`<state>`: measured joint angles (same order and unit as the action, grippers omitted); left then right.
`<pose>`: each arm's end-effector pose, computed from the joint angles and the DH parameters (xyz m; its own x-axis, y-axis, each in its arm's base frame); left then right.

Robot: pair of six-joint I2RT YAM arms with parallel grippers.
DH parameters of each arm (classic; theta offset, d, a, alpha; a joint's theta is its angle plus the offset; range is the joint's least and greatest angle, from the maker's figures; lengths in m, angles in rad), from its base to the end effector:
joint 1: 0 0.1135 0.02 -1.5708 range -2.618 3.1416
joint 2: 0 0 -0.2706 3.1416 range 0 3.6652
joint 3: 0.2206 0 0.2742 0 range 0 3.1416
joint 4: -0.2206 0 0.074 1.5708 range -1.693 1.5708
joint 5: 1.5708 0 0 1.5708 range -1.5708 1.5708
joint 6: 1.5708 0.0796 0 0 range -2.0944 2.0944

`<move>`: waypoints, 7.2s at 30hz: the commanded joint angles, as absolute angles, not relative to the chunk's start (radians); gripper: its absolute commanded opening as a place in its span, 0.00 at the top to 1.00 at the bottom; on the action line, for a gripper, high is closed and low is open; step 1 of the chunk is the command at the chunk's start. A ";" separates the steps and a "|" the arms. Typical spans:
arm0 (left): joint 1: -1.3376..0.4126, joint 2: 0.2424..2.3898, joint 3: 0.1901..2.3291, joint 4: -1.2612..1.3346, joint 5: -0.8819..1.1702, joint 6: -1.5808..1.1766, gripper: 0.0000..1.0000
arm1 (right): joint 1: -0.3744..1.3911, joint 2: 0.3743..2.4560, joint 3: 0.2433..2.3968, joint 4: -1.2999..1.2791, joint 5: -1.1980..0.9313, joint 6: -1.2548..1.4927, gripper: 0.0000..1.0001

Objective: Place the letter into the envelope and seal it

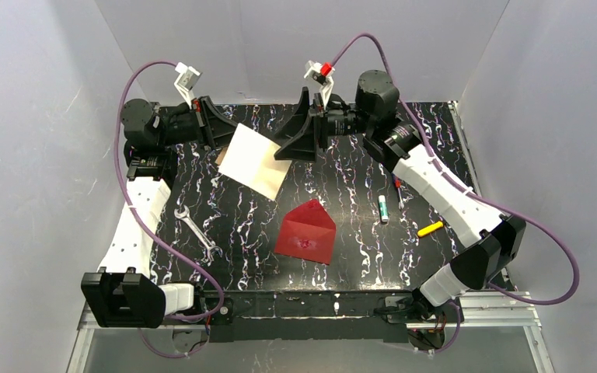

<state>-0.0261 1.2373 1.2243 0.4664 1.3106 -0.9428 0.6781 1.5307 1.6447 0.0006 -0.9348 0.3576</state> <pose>0.2826 -0.0843 0.4671 -0.4509 -0.1965 -0.8707 0.8685 0.1285 -0.4788 0.2625 0.2937 0.4878 -0.2649 0.0536 -0.9628 -0.9632 -0.0614 0.2616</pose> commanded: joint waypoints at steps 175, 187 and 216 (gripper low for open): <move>-0.161 1.246 1.192 0.632 0.879 -1.316 0.96 | 0.657 1.580 1.390 0.811 -0.412 1.264 0.66; -0.155 1.162 1.162 0.331 0.870 -1.114 0.31 | 0.677 1.512 1.400 0.496 -0.325 1.048 0.99; -0.532 1.074 0.683 -0.513 0.489 -0.707 0.25 | 0.419 1.516 1.194 -0.582 -0.075 0.426 0.99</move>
